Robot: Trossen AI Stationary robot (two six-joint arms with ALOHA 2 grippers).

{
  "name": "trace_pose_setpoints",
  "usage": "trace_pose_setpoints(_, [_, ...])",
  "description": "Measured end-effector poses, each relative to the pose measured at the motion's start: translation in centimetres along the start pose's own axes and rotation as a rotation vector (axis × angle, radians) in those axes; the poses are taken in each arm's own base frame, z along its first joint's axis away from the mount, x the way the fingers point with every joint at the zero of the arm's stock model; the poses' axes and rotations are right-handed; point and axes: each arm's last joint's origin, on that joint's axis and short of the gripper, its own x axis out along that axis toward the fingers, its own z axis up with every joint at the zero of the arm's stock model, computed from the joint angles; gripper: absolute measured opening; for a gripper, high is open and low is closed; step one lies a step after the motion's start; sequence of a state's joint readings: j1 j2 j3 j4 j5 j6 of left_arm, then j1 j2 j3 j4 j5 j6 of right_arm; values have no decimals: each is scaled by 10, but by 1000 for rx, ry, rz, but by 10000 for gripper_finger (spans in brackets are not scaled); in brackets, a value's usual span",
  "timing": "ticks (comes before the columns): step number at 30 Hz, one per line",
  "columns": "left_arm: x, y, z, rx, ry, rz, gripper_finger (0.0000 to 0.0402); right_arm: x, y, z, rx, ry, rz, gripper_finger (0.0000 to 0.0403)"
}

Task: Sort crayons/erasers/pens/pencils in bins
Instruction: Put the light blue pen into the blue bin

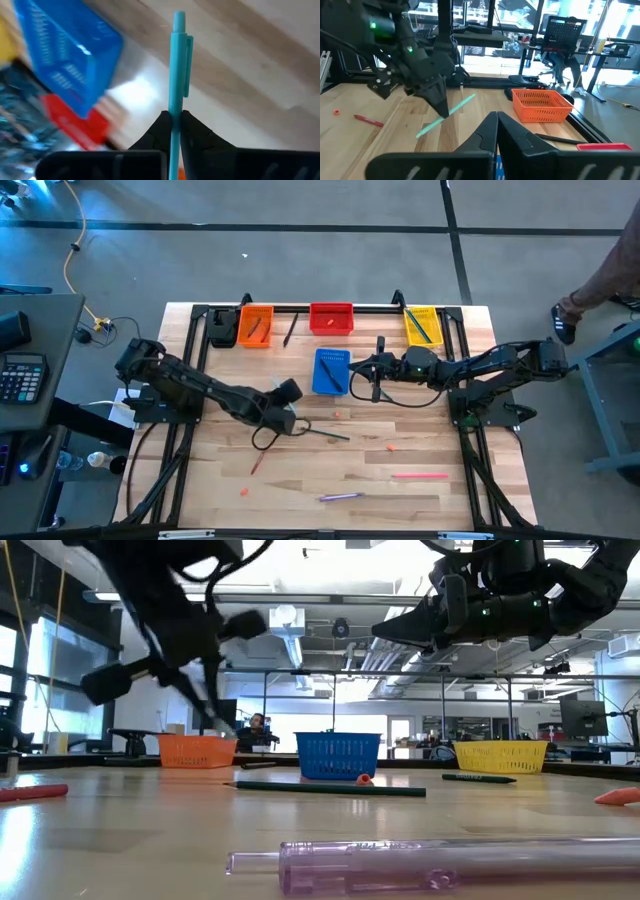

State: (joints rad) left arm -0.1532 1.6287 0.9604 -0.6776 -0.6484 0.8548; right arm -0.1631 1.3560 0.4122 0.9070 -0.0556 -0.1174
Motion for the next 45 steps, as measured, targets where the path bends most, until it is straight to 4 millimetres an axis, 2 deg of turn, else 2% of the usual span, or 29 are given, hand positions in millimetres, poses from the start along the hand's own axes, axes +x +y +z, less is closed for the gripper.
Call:
trace_pose_setpoints(11, [9,68,-19,55,-83,183,4,0,0,0,-4,0,0,0])
trace_pose_setpoints(17, [36,92,-28,92,-95,264,4,0,0,0,-20,2,0,0])
trace_pose_setpoints(25, [77,98,-19,148,-100,251,4,0,0,-1,-22,9,1,0])
trace_pose_setpoints(33, [89,112,-10,102,-142,244,3,0,0,-1,-22,9,1,0])
trace_pose_setpoints(38, [99,111,-15,120,-122,215,3,0,0,-1,-22,13,2,0])
trace_pose_setpoints(45, [99,110,-14,118,-125,202,7,0,0,-1,-23,13,1,0])
